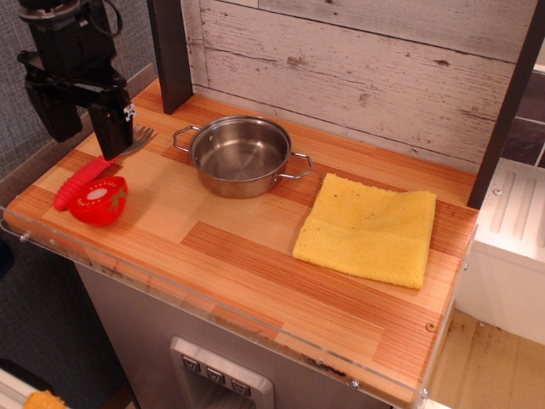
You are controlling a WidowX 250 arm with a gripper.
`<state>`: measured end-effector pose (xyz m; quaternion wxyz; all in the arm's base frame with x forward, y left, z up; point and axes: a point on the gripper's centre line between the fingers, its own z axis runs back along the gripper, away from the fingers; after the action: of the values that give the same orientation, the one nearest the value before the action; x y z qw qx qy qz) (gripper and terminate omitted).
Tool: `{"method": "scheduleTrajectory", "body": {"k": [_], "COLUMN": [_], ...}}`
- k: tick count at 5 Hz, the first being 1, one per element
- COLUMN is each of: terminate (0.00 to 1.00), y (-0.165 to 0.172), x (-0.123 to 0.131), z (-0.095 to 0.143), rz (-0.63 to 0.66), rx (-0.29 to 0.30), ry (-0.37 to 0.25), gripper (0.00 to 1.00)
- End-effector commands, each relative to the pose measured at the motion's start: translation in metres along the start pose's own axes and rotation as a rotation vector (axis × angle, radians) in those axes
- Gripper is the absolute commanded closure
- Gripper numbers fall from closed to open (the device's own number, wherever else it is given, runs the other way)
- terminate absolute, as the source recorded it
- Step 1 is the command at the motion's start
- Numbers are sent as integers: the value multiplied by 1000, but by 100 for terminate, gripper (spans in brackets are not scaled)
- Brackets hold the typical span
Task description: Move bowl onto towel
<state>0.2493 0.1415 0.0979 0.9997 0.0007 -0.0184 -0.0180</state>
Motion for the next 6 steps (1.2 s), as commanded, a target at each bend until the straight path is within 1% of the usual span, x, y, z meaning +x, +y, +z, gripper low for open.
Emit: {"method": "scheduleTrajectory", "body": {"k": [1, 2, 3, 4, 5, 6], "terminate": [0, 0, 0, 0, 0, 0], "y": [0, -23, -53, -80, -87, -87], "x": [0, 17, 35, 57, 68, 79], "z": [0, -8, -15, -25, -39, -49], "rz": [0, -62, -147, -236, -263, -271], "rx": [0, -6, 25, 34, 49, 35], "ry": [0, -7, -26, -47, -40, -54], "gripper": [0, 0, 0, 0, 0, 0]}}
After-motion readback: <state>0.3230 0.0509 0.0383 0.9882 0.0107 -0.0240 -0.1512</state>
